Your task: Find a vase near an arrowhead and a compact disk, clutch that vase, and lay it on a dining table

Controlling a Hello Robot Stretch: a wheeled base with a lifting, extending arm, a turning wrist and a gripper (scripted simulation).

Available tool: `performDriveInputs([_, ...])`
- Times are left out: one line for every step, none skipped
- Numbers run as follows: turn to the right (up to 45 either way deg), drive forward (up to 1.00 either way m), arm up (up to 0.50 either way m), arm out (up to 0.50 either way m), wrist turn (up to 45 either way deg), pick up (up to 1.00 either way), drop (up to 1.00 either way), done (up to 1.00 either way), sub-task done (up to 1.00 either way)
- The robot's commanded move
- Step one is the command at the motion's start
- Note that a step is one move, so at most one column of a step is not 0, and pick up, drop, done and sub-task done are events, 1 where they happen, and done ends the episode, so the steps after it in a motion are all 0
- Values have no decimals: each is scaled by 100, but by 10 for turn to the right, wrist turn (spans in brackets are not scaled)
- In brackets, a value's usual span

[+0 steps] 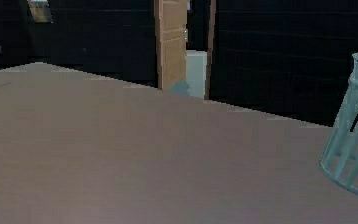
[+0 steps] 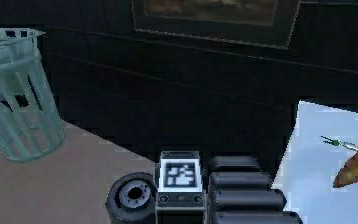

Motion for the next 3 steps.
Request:
performDriveInputs([0,100,0,0,0,0,0,0,0])
performDriveInputs([0,100,0,0,0,0,0,0,0])
performDriveInputs([0,100,0,0,0,0,0,0,0])
